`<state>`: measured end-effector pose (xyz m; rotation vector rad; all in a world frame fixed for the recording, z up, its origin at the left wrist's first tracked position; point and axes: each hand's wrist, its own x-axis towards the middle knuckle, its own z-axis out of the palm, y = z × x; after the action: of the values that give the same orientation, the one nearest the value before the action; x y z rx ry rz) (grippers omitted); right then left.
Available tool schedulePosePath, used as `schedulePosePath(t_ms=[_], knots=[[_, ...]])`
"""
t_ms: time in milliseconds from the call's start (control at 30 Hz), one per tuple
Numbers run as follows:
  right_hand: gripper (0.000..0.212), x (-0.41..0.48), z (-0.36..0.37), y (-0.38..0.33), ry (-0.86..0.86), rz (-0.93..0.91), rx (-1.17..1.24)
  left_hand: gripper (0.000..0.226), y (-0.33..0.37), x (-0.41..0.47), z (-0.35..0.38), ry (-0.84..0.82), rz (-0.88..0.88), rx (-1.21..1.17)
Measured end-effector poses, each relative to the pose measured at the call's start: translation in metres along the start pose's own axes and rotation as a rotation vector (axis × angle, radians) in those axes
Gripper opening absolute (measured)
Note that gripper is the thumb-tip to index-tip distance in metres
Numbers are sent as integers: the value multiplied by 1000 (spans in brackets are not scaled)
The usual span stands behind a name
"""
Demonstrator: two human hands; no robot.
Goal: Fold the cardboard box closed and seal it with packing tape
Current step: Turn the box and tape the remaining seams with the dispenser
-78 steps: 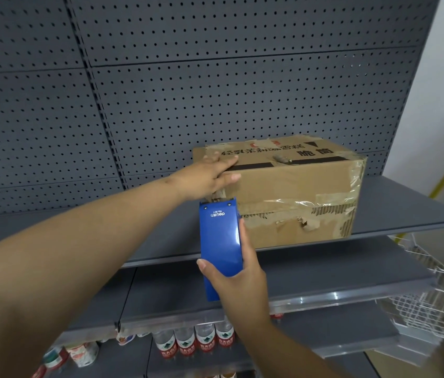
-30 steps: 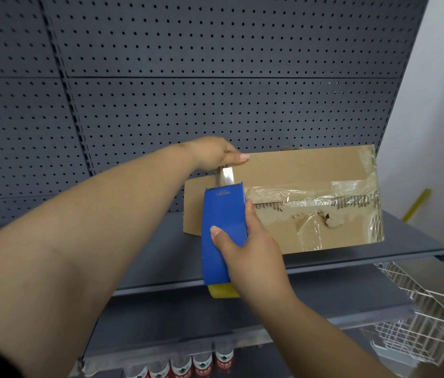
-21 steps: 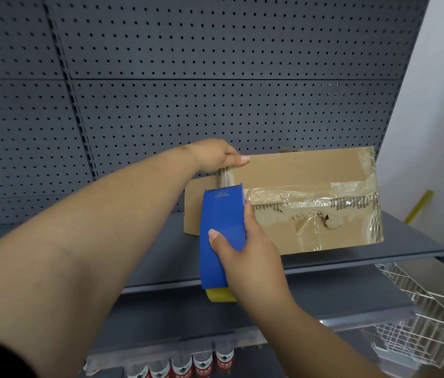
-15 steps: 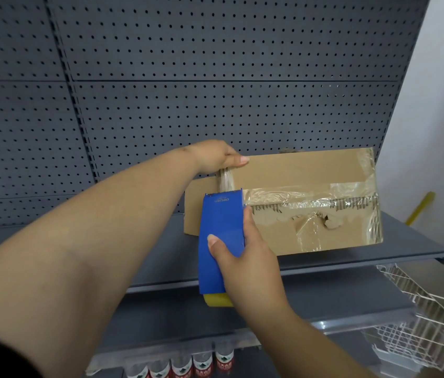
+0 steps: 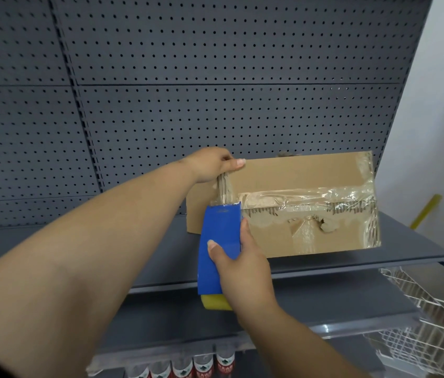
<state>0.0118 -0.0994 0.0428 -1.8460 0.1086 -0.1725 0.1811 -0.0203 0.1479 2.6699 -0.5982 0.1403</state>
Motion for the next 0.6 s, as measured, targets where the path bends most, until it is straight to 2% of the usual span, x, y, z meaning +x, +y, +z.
schedulePosePath(t_ms=[100, 267, 367, 500, 600], knots=[[68, 2, 2, -2, 13, -5, 16, 55, 4, -2, 6, 118, -68, -33], [69, 2, 3, -3, 18, -17, 23, 70, 13, -12, 34, 601, -215, -48], [69, 1, 3, -3, 12, -17, 39, 74, 23, -12, 47, 575, -334, -232], [69, -2, 3, -2, 3, -16, 36, 67, 24, -12, 48, 455, -244, -595], [71, -2, 1, -1, 3, -13, 43, 67, 24, -16, 45, 366, -222, -708]])
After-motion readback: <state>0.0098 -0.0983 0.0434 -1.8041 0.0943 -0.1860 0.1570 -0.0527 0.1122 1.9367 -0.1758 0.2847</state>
